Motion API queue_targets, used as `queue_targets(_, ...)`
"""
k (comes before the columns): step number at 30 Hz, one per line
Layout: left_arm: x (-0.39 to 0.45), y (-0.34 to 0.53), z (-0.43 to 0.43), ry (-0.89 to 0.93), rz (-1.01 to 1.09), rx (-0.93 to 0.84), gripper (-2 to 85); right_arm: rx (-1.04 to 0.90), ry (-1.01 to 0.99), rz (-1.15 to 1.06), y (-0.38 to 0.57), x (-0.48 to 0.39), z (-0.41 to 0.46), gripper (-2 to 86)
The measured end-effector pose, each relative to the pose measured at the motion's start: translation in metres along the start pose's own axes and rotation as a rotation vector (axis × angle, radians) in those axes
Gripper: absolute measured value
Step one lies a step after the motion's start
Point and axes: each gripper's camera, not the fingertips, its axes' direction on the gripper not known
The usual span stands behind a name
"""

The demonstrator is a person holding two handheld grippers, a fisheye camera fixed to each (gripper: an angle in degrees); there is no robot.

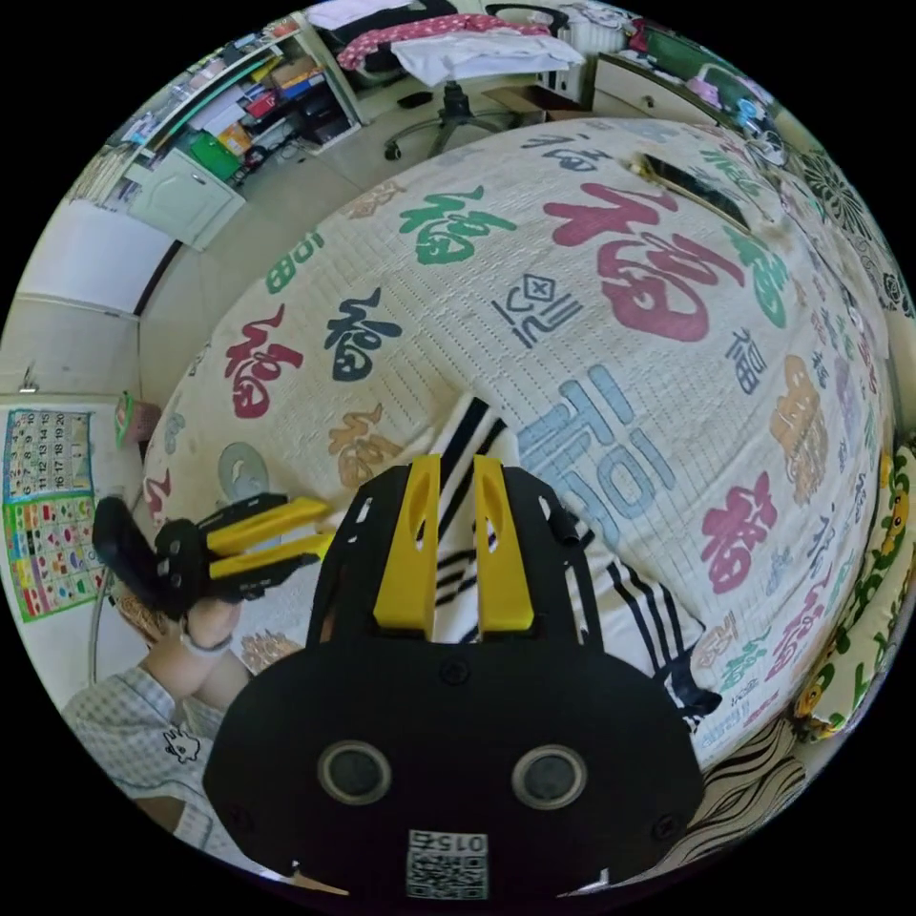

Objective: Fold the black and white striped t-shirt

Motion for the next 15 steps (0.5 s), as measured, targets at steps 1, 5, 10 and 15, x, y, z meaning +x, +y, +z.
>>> queue_targets(1,-0.003,-0.001,-0.007,0.017,0.003,0.005,4.2,-0.023,0.021,0.014,-0.012,-0.005,0.008,6.5)
queue_targets(5,-0.025,-0.005,-0.029,0.114,-0.03,0.0,0.0,-0.057,0.041,0.049,-0.028,-0.006,0.024,5.3)
queue_targets(10,-0.044,-0.008,-0.048,0.171,-0.039,-0.02,-0.6,0.019,0.013,0.102,-0.027,0.0,0.007,0.0)
queue_targets(15,-0.053,0.002,-0.065,0.196,-0.023,-0.045,-0.7,-0.021,0.03,0.059,-0.033,-0.019,0.016,-0.5)
